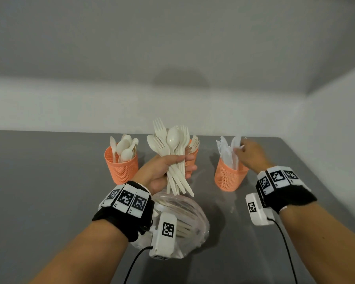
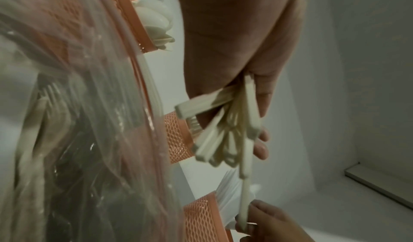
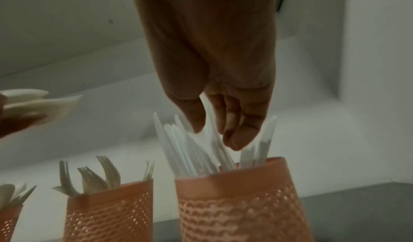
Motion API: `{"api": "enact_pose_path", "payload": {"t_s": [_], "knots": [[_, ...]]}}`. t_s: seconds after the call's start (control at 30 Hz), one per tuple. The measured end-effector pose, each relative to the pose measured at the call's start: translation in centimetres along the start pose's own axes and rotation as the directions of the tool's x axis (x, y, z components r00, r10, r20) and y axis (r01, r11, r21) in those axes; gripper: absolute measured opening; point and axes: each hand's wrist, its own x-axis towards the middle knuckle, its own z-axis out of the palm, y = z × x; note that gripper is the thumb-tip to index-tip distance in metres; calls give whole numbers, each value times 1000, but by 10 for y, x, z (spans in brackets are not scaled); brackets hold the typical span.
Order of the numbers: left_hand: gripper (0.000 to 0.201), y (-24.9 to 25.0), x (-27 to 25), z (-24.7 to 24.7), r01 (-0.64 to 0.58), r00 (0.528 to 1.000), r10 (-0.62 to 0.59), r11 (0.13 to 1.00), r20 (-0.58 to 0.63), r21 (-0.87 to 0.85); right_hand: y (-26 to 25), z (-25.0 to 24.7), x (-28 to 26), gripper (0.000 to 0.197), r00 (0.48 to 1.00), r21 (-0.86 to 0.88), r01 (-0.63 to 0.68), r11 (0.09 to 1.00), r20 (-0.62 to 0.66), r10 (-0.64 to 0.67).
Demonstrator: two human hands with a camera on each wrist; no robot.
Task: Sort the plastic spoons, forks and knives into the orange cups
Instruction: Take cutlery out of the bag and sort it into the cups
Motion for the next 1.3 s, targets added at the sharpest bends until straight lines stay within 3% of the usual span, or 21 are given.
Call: {"api": "enact_pose_path", "payload": {"t_s": [0.03, 0.1, 0.17, 0.2, 0.27, 0.33, 0.37, 0.43, 0.53, 0.63, 0.73, 0.8, 0.93, 1.0, 1.13, 1.2, 1.3], "knots": [[25, 1, 0, -1, -1, 1000, 1, 1000, 12, -7, 0, 4, 0, 34, 1000, -6, 2, 1000, 1, -2], [24, 2, -1, -3, -2, 1000, 3, 1000, 29, -26, -10, 3, -4, 42, 985, 16, 95, 995, -147, -91], [23, 3, -2, -3, 9, 999, -7, 999, 40, -43, -34, -1, -15, 36, 919, 106, 269, 957, -325, -222], [23, 4, -2, -2, 19, 999, -17, 998, 44, -52, -49, -1, -23, 29, 906, 176, 346, 922, -318, -279], [24, 5, -1, 0, 41, 998, -37, 997, 51, -68, -78, 3, -43, 22, 925, 343, 376, 861, -92, -368], [24, 8, -3, 3, 59, 996, -55, 996, 69, -62, -96, 16, -57, 29, 902, 488, 215, 846, 233, -364], [24, 9, -4, 3, 56, 995, -52, 997, 79, -49, -101, 23, -59, 31, 882, 546, 103, 831, 336, -330], [26, 10, -7, 2, 38, 995, -34, 999, 94, -33, -106, 34, -60, 19, 866, 652, -76, 754, 418, -275], [26, 13, -12, -4, 45, 994, -41, 998, 104, -36, -110, 42, -59, 14, 846, 736, -206, 645, 466, -261], [27, 17, -16, -12, 73, 994, -68, 996, 88, -47, -114, 46, -61, 12, 846, 759, -181, 625, 445, -295], [30, 18, -18, -17, 23, 998, -17, 992, 56, -121, -116, 47, -61, 21, 849, 788, -123, 603, 398, -348], [32, 18, -17, -21, -4, 1000, 9, 981, 26, -193, -119, 46, -62, 23, 850, 818, -158, 553, 398, -346], [14, 20, -15, -31, -87, 978, 63, 990, -197, -115, -126, 35, -43, 19, 936, 889, -130, 440, 256, -241], [8, 22, -15, -36, -124, 963, 103, 990, -251, -67, -127, 27, -22, 18, 972, 880, 3, 476, 108, -207], [5, 23, -17, -39, -154, 959, 138, 987, -248, -49, -122, 31, 2, 23, 976, 782, 185, 595, -77, -201], [7, 23, -17, -40, -151, 969, 135, 986, -206, -64, -117, 48, 6, 21, 980, 755, 174, 633, -69, -188], [15, 25, -19, -42, -134, 984, 121, 986, -134, -96, -109, 74, 10, 19, 985, 771, 49, 635, 69, -159]]}}
